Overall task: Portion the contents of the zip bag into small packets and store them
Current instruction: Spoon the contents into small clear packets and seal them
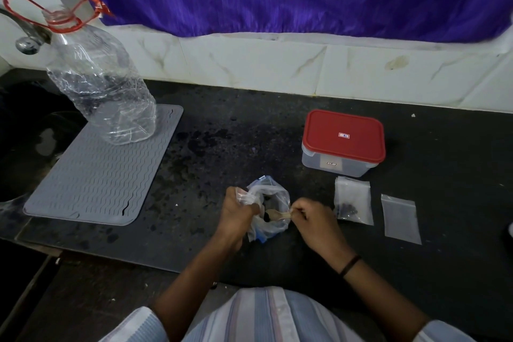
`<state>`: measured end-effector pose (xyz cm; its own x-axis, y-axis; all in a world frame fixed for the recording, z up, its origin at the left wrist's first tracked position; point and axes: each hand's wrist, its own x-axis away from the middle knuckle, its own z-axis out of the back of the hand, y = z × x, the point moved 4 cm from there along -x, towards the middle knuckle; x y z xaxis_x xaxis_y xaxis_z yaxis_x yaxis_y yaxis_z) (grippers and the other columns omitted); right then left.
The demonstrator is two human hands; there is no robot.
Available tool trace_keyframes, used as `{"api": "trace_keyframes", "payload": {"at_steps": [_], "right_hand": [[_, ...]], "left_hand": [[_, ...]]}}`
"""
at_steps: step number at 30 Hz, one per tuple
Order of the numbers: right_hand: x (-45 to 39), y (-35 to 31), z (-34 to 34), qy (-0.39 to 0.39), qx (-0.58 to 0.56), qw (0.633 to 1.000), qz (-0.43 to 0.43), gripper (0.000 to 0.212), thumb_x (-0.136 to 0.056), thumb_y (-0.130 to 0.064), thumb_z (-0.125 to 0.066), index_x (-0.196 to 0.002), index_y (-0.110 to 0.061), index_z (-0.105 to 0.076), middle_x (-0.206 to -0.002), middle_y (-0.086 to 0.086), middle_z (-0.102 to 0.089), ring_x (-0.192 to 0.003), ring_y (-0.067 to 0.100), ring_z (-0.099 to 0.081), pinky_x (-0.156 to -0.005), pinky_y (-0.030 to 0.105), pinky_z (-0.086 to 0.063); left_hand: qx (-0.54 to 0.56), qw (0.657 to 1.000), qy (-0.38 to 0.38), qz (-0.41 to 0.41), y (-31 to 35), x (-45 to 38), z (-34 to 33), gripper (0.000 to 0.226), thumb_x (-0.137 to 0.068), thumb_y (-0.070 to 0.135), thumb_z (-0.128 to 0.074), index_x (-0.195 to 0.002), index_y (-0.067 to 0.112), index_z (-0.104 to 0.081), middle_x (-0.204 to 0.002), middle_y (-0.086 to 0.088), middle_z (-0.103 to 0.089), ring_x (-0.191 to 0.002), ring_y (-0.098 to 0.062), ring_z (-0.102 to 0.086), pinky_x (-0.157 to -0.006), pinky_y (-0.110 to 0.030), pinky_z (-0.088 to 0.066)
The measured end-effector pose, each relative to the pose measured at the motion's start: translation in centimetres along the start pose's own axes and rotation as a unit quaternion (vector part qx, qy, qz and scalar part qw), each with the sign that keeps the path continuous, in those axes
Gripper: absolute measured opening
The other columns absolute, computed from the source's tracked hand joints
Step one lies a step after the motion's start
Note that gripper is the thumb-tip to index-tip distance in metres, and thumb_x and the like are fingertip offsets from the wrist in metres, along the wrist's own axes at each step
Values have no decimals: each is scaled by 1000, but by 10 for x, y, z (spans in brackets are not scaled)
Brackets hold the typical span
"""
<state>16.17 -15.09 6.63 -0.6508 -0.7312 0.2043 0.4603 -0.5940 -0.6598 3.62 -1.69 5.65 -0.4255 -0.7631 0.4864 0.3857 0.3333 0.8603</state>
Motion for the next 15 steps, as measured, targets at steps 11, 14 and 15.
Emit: {"api": "trace_keyframes", "payload": {"at_steps": [11,14,15], "right_hand": [[12,23,-14,7,-303,944,-133,17,-99,-15,-52,-92,-14,-67,-70,6,-60,-57,12,-54,-52,20,-45],[13,24,-5,45,-335,931,-135,16,-97,-11,-54,-89,-12,-67,-64,6,-56,-55,13,-50,-49,22,-43],[14,24,-1,57,-344,928,-134,16,-97,-10,-54,-88,-12,-67,-62,5,-55,-54,13,-49,-48,22,-43]], "left_hand": [[-115,992,31,-36,0,-5,3,35,-82,8,-72,-106,15,-48,-102,-7,-61,-91,-20,-64,-77,-41,-60],[-118,991,22,-60,0,-5,4,42,-80,11,-77,-108,15,-47,-102,-8,-61,-89,-18,-63,-73,-36,-57],[-119,990,19,-69,1,-5,4,44,-79,14,-79,-108,17,-47,-102,-7,-62,-89,-18,-63,-74,-37,-58]]}}
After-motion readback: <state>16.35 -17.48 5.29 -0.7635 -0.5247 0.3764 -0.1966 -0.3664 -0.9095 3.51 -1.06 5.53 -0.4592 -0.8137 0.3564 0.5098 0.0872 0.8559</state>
